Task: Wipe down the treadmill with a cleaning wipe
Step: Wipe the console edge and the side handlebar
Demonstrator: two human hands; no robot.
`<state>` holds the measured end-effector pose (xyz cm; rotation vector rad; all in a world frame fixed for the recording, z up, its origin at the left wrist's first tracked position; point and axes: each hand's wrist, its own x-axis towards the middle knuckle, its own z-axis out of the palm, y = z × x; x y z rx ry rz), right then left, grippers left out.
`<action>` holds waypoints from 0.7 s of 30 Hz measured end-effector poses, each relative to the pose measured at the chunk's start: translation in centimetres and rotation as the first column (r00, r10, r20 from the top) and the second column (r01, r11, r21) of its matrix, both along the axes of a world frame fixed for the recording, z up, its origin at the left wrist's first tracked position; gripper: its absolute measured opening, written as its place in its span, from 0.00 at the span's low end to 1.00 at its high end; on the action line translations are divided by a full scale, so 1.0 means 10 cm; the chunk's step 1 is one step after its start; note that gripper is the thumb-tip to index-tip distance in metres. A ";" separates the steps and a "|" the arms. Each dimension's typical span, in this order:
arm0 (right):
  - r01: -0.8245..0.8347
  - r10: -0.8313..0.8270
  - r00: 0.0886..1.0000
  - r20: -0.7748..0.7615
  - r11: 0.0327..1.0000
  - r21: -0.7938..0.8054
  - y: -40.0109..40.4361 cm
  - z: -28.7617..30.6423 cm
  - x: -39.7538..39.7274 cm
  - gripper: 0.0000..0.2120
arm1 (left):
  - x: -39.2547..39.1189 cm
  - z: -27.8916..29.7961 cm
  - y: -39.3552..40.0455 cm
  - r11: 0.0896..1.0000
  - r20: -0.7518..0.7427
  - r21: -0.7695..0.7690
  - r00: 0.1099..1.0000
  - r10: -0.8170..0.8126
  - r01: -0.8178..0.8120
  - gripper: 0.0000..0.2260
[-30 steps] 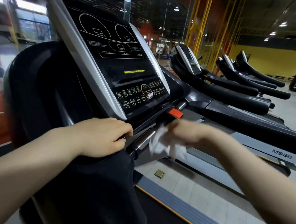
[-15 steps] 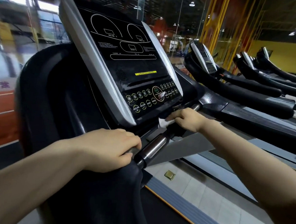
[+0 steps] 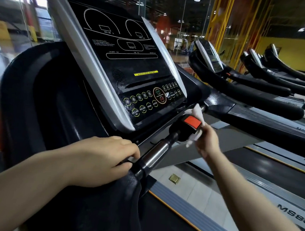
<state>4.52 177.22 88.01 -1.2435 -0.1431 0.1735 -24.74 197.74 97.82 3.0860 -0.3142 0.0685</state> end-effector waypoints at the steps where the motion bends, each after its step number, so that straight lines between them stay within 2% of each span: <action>1: 0.067 -0.062 0.997 -0.043 0.991 0.116 0.07 -0.06 -0.10 0.19 | 0.00 0.00 0.00 1.000 0.004 0.006 1.000 0.001 -0.001 0.10; 3: 0.205 -0.183 0.976 -0.117 0.955 0.215 0.21 -0.09 -0.28 0.14 | 0.01 -0.01 0.00 1.000 0.003 0.012 1.000 0.001 -0.001 0.10; 6: 0.283 -0.283 0.958 -0.037 0.959 -0.018 0.37 -0.05 -0.47 0.13 | 0.01 0.00 0.01 1.000 -0.010 0.015 1.000 0.005 -0.005 0.11; 9: 0.317 -0.332 0.943 0.007 0.893 -0.320 0.43 0.01 -0.46 0.20 | 0.02 0.00 -0.01 1.000 -0.018 0.026 1.000 0.016 -0.015 0.11; 12: 0.261 -0.318 0.946 -0.056 0.856 -0.447 0.46 0.10 -0.47 0.14 | 0.03 0.00 -0.01 0.999 -0.035 0.043 0.999 0.021 -0.019 0.10; 15: 0.206 -0.238 0.970 -0.046 0.909 -0.362 0.42 0.06 -0.50 0.23 | 0.03 0.01 -0.01 0.998 -0.050 0.056 0.998 0.026 -0.024 0.10; 17: 0.133 -0.151 0.972 -0.179 0.985 -0.109 0.38 -0.02 -0.45 0.18 | 0.03 0.02 0.00 0.998 -0.050 0.061 0.998 0.025 -0.022 0.10; 20: 0.175 -0.074 0.912 -0.404 0.960 0.219 0.36 -0.04 -0.53 0.19 | 0.02 0.01 0.00 0.998 -0.055 0.055 0.998 0.023 -0.020 0.10; 21: 0.203 -0.077 0.894 -0.441 0.947 0.248 0.39 -0.02 -0.56 0.19 | 0.02 0.01 0.01 0.998 -0.056 0.053 0.998 0.021 -0.018 0.10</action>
